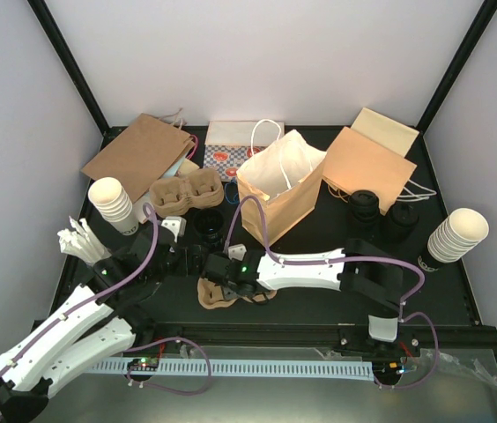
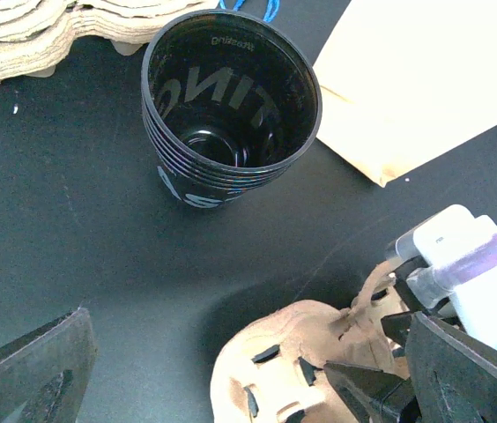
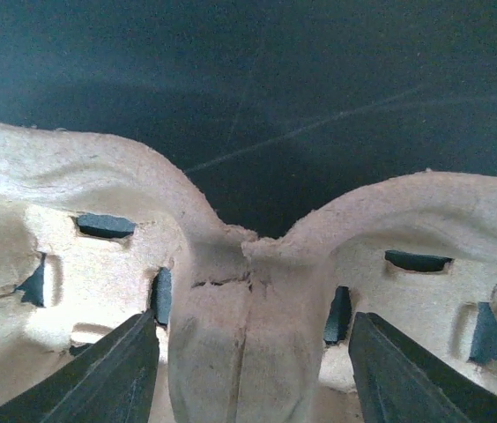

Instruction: Pack the takeout coffee

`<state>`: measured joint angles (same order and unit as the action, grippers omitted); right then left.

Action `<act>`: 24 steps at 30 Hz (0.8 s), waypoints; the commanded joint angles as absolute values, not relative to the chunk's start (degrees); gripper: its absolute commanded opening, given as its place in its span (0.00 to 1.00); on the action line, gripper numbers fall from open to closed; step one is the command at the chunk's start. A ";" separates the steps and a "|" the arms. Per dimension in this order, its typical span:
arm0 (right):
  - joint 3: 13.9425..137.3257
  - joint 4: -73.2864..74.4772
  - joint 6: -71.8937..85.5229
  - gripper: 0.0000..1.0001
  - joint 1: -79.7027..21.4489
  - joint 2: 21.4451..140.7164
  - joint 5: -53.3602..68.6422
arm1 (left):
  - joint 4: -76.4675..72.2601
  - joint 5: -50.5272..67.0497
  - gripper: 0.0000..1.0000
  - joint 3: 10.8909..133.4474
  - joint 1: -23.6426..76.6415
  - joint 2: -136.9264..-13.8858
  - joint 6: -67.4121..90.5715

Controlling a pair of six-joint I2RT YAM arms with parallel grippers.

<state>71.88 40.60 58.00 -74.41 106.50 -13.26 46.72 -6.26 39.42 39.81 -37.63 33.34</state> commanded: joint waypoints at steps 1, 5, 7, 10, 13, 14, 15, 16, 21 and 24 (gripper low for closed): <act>72.50 39.52 58.78 0.60 -74.09 107.95 -13.79 | 46.55 -6.42 0.99 42.02 39.78 -37.88 32.96; 71.88 38.96 58.63 0.53 -73.89 108.07 -13.32 | 46.59 -6.50 0.99 42.03 39.79 -37.96 32.87; 71.50 38.50 58.65 0.47 -73.85 107.61 -13.32 | 46.59 -6.53 0.99 42.10 39.76 -37.97 32.85; 71.13 38.32 58.60 0.42 -73.82 106.55 -13.49 | 46.58 -6.59 0.99 42.17 39.77 -38.05 32.79; 71.02 38.56 58.56 0.39 -73.78 105.45 -14.01 | 46.65 -6.59 0.99 42.27 39.77 -38.06 32.81; 70.94 38.72 58.52 0.39 -73.82 104.98 -14.28 | 46.59 -6.64 0.99 42.28 39.81 -38.06 32.79; 70.87 38.80 58.48 0.39 -73.83 104.56 -14.40 | 46.71 -6.60 0.99 42.25 39.78 -38.06 32.70; 70.84 39.00 58.39 0.39 -73.78 104.15 -14.46 | 46.69 -6.64 0.99 42.35 39.78 -38.06 32.70; 70.41 39.58 57.95 0.38 -73.74 101.69 -15.30 | 46.89 -6.89 0.99 43.00 39.68 -38.19 32.43; 70.40 40.23 57.41 0.38 -73.72 100.05 -16.20 | 47.20 -7.19 0.99 43.56 39.64 -38.32 32.31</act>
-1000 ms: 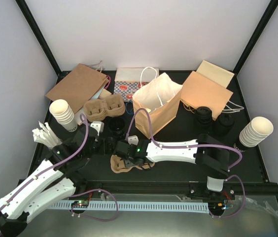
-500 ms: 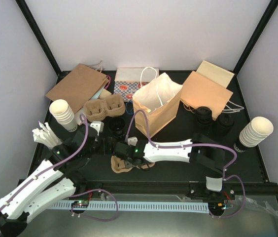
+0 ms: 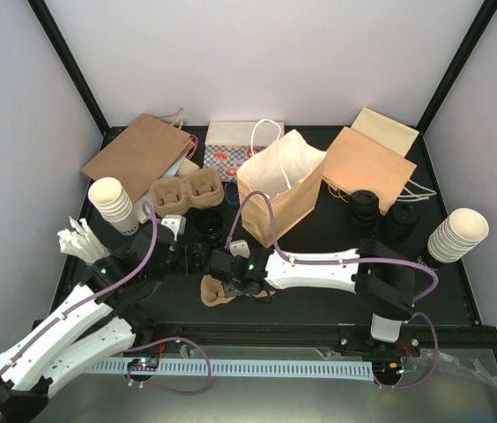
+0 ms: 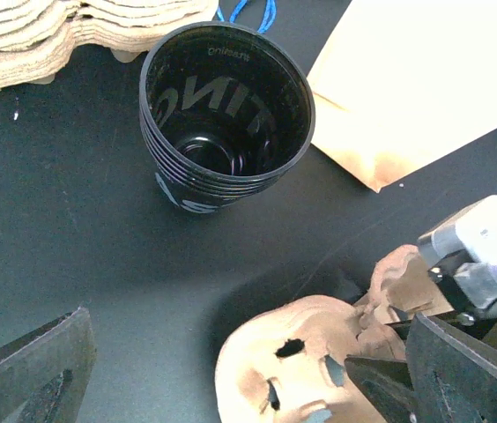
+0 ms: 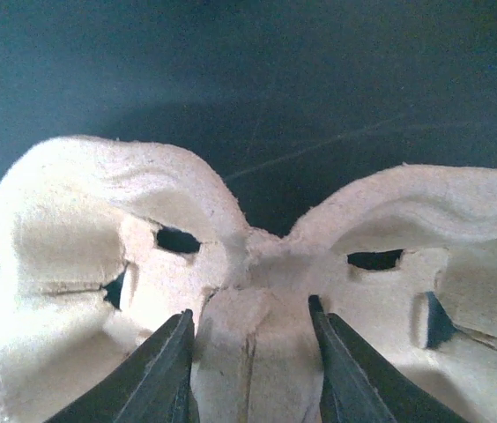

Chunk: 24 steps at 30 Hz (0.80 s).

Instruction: Pack the takeout coffee

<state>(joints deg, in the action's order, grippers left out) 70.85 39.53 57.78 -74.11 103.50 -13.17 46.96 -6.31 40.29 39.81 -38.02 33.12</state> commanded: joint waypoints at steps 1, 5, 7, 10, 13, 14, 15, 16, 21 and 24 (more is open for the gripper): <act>70.32 40.39 57.24 0.38 -73.76 99.46 -16.44 | 47.27 -7.21 0.99 43.69 39.64 -38.39 32.26; 70.22 40.81 56.22 0.38 -73.73 96.95 -17.52 | 47.42 -7.29 0.99 44.26 39.64 -38.65 32.08; 70.27 41.15 55.75 0.38 -73.74 96.01 -17.84 | 47.55 -7.38 0.99 44.48 39.71 -38.80 32.02; 70.38 41.46 54.94 0.37 -73.69 94.83 -18.10 | 47.83 -7.68 0.99 45.09 39.61 -38.94 31.84; 70.55 41.77 53.39 0.37 -73.69 93.84 -18.05 | 48.63 -8.19 0.99 46.16 39.56 -39.02 31.60; 70.64 41.97 53.03 0.37 -73.76 93.43 -18.11 | 48.96 -8.44 0.99 46.62 39.53 -39.02 31.44; 70.66 42.08 52.54 0.37 -73.73 93.03 -18.18 | 49.43 -8.70 0.99 47.36 39.47 -39.02 31.31; 70.66 42.16 51.98 0.37 -73.67 92.51 -18.24 | 49.93 -8.96 0.99 47.98 39.44 -38.95 31.21; 71.03 43.09 50.02 0.37 -73.70 89.23 -19.31 | 52.13 -9.79 0.99 51.26 39.32 -38.76 30.41; 71.73 44.62 49.02 0.37 -73.69 87.18 -20.45 | 53.89 -10.37 0.99 53.50 39.20 -39.02 30.08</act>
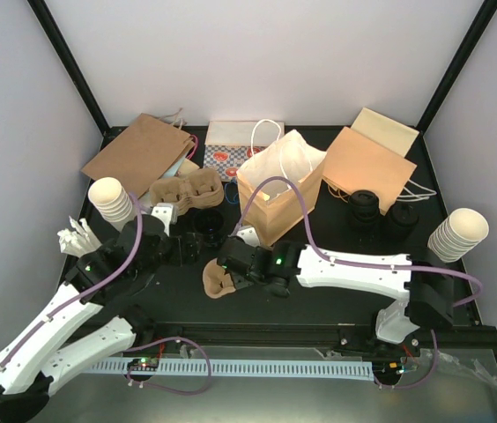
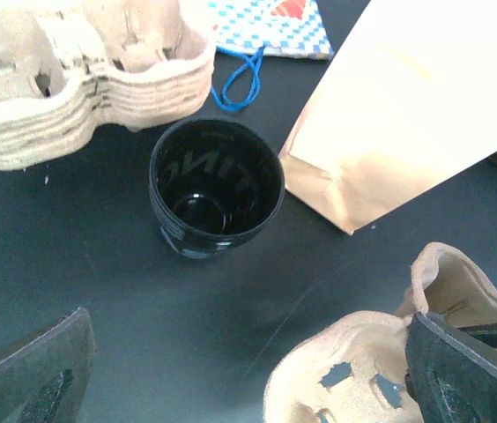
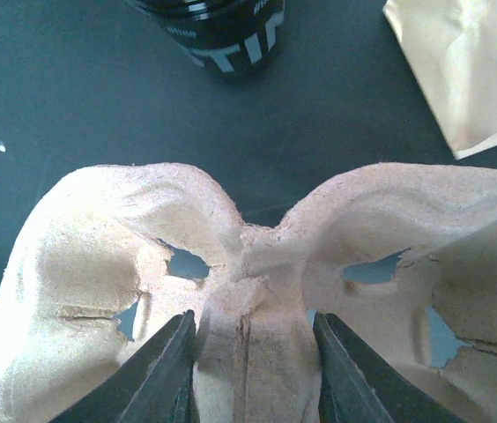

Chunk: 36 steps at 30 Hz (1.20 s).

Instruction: Pack the takeout coffee

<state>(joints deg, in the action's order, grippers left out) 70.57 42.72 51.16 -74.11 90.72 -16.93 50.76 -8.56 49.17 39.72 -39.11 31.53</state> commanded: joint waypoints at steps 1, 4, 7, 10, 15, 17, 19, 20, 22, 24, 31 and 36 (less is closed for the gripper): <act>71.98 45.06 48.61 0.37 -73.72 86.54 -20.74 | 54.22 -10.56 0.99 54.11 39.20 -39.10 30.00; 72.56 45.92 47.33 0.37 -73.68 84.81 -21.51 | 54.83 -10.93 0.99 55.44 39.12 -39.16 29.86; 73.54 47.23 46.03 0.37 -73.56 83.40 -22.28 | 55.39 -11.44 0.99 56.80 39.14 -39.28 29.73; 74.81 48.51 44.60 0.37 -73.32 81.97 -23.37 | 55.84 -11.85 0.99 58.08 39.06 -39.45 29.58; 76.37 49.37 41.28 0.37 -72.20 78.38 -25.19 | 56.31 -11.80 0.99 59.84 38.91 -40.56 29.44; 76.97 49.90 40.10 0.38 -71.47 76.89 -25.71 | 56.46 -11.55 0.99 60.54 38.83 -41.07 29.29; 77.51 50.32 38.59 0.38 -70.61 75.23 -25.85 | 56.87 -11.43 0.99 61.40 38.63 -41.62 29.33; 77.75 50.59 37.87 0.38 -70.21 74.49 -25.91 | 57.13 -11.24 0.99 62.13 38.58 -41.92 29.16; 78.61 51.08 36.46 0.38 -69.16 72.80 -25.82 | 57.49 -10.27 0.99 63.28 38.34 -42.86 28.80; 79.23 51.15 35.09 0.38 -68.18 71.12 -25.40 | 57.57 -8.75 0.99 64.42 37.95 -44.26 28.22; 82.85 50.83 29.64 0.38 -62.43 67.33 -21.77 | 57.98 -4.34 0.99 69.44 37.52 -50.17 27.08; 88.03 52.42 25.68 0.38 -58.06 66.59 -21.50 | 52.40 -2.63 0.99 71.85 37.19 -53.35 23.71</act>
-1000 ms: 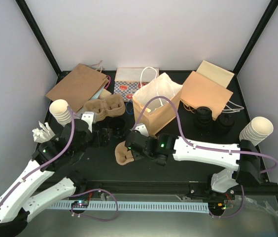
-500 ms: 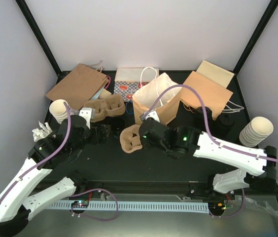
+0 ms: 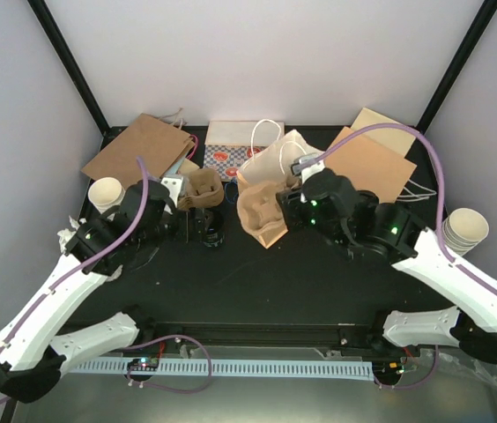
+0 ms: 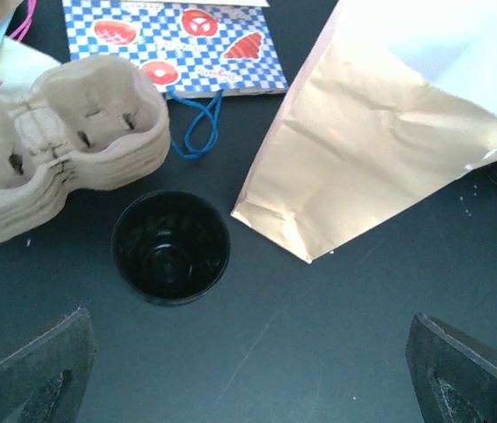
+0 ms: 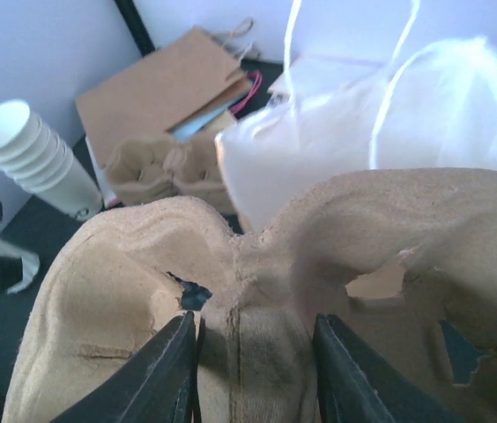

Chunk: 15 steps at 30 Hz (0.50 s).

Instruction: Pack the takeout coffee

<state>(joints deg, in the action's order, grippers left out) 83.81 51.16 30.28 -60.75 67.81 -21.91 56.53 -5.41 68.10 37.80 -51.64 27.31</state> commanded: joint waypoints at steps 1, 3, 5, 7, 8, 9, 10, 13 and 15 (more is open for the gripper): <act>89.20 52.85 24.99 0.38 -57.05 66.50 -21.41 | 51.25 -2.55 0.99 72.83 37.12 -54.23 22.63; 91.47 53.44 23.42 0.38 -55.13 66.44 -21.05 | 49.57 -3.45 0.99 74.84 37.05 -56.88 20.43; 93.80 53.83 21.94 0.38 -53.44 66.74 -21.08 | 47.79 -4.14 0.99 77.24 36.93 -59.87 17.52; 95.34 54.01 20.63 0.38 -51.65 67.36 -20.84 | 46.04 -4.34 0.99 79.81 36.89 -63.47 14.83; 96.44 54.12 20.09 0.38 -50.58 67.82 -20.50 | 45.45 -4.29 0.99 81.56 36.87 -65.77 13.84; 97.15 54.11 19.58 0.38 -49.61 68.18 -20.35 | 44.87 -4.08 0.98 83.14 36.75 -68.12 12.80; 97.84 53.97 19.07 0.38 -48.85 68.69 -20.35 | 44.38 -3.56 0.97 84.86 36.71 -70.24 11.95; 99.38 53.96 17.76 0.38 -46.10 70.15 -20.79 | 42.23 -1.46 0.94 89.18 36.48 -76.91 9.78; 99.66 53.56 17.36 0.38 -44.42 70.84 -21.22 | 40.74 -0.60 0.93 91.51 36.23 -80.40 9.12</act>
<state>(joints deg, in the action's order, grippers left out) 98.35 53.39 20.23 -47.05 69.06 -20.67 45.25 -3.44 86.85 36.82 -75.13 13.56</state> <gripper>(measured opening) 0.382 0.936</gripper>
